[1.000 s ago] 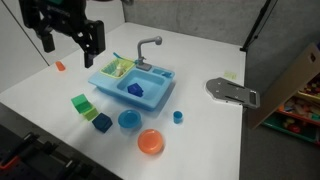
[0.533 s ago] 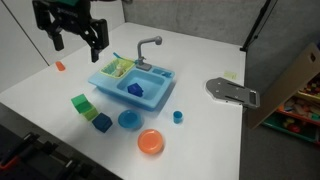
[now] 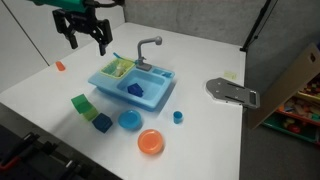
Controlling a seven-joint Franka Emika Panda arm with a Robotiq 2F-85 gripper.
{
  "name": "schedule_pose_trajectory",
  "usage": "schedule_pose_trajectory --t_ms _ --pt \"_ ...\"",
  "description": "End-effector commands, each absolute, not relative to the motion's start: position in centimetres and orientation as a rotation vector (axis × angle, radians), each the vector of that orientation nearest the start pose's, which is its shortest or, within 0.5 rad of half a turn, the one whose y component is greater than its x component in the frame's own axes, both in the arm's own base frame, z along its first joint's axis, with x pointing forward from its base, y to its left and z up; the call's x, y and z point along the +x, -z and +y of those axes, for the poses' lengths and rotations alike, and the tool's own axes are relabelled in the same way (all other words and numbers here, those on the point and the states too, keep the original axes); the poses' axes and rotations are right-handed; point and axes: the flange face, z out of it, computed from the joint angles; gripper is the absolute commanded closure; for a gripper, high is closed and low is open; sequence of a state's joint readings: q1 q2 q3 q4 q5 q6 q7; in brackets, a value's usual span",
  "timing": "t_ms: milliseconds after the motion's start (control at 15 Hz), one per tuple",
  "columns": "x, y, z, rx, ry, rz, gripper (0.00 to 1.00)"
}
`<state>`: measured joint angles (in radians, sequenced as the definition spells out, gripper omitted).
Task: Put the white bottle on the table
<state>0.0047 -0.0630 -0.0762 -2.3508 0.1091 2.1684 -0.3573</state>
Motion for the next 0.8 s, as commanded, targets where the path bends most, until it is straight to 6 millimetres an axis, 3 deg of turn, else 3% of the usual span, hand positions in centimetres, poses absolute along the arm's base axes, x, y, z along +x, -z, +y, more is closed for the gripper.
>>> schedule_pose_trajectory --t_ms 0,333,733 --pt "51.6 -33.6 -1.3 -3.049 -0.088 -0.257 0.00" --pt "55.3 -30.6 0.8 -3.088 -0.017 -0.165 0.00" --pt "57.7 -25.5 2.2 -3.133 -0.022 -0.117 0.00"
